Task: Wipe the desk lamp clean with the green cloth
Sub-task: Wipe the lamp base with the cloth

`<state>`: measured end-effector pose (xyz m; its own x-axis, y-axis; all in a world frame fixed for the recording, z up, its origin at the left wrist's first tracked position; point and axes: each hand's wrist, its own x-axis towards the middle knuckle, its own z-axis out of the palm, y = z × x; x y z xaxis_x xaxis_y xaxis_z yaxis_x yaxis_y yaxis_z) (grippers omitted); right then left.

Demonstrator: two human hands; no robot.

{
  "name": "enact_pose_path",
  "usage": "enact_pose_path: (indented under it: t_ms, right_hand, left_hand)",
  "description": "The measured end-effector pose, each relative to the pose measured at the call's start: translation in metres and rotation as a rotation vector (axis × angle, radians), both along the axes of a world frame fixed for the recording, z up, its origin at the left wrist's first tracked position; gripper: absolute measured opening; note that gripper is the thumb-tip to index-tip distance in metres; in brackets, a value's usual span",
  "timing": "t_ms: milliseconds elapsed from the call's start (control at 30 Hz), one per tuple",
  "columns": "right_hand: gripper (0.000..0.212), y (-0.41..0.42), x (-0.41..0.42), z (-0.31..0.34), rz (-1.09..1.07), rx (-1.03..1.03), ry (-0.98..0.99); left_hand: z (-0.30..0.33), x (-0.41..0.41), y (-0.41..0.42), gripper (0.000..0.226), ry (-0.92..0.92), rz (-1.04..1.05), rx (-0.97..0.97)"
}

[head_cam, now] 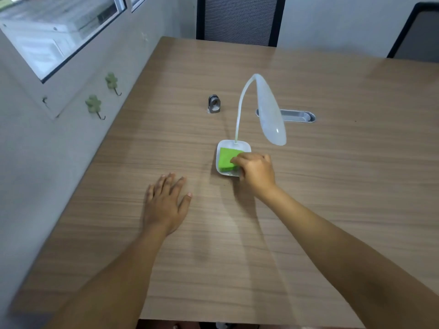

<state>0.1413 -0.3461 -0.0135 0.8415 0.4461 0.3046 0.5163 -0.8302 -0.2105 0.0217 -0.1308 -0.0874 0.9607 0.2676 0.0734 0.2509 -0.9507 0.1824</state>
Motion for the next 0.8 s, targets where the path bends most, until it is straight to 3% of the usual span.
enact_pose_path:
  t_ms: [167, 267, 533, 733, 800]
  right_hand:
    - [0.038, -0.015, -0.048, -0.015, 0.146, -0.012, -0.169]
    - [0.038, -0.012, -0.045, -0.003, 0.124, 0.032, -0.198]
    - [0.034, 0.010, 0.000, 0.008, -0.080, -0.028, 0.068]
    - [0.039, -0.015, -0.036, -0.010, 0.075, -0.032, -0.144]
    - [0.038, -0.021, -0.031, -0.002, 0.032, -0.020, -0.170]
  left_hand:
    - [0.000, 0.000, 0.000, 0.062, -0.010, -0.003, -0.011]
    - [0.000, 0.000, -0.001, 0.062, -0.029, -0.001, -0.029]
    - [-0.001, 0.000, -0.001, 0.062, -0.033, -0.003, -0.036]
    - [-0.001, 0.000, -0.001, 0.061, -0.046, -0.003, -0.029]
    - [-0.002, 0.000, -0.001, 0.061, -0.040, -0.001, -0.036]
